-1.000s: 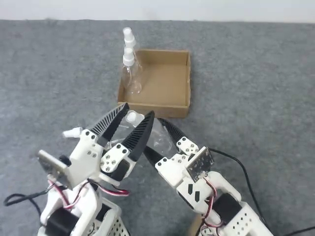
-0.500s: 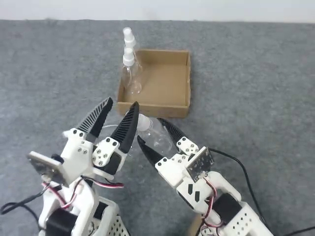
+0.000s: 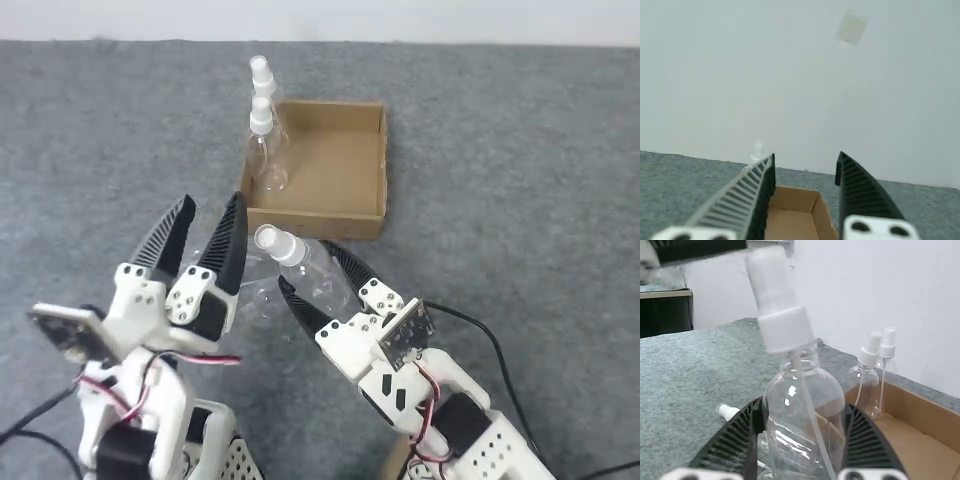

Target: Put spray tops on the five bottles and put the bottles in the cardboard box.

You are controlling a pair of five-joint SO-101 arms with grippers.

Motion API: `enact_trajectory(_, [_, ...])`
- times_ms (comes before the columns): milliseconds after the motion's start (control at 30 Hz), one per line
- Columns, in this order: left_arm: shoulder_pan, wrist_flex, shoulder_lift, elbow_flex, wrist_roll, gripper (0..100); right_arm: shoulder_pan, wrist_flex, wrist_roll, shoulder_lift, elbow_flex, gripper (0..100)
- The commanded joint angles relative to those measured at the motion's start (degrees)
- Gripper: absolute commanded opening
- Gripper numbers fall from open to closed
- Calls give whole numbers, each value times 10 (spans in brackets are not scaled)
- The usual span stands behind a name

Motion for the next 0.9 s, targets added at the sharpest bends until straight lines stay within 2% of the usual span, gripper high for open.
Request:
enact_trajectory(0, [-3, -44, -11, 26, 8, 181, -1, 4, 7, -8, 12, 69])
enact_trajectory(200, [24, -64, -11, 54, 4, 181, -1, 4, 7, -8, 12, 69])
enact_trajectory(467, [118, -64, -11, 79, -75, 181, -1, 4, 7, -8, 12, 69])
enact_trajectory(767, [119, -63, -11, 76, -74, 180, -1, 4, 7, -8, 12, 69])
enact_trajectory(867, [92, -64, -11, 74, -71, 180, -1, 4, 7, -9, 12, 69])
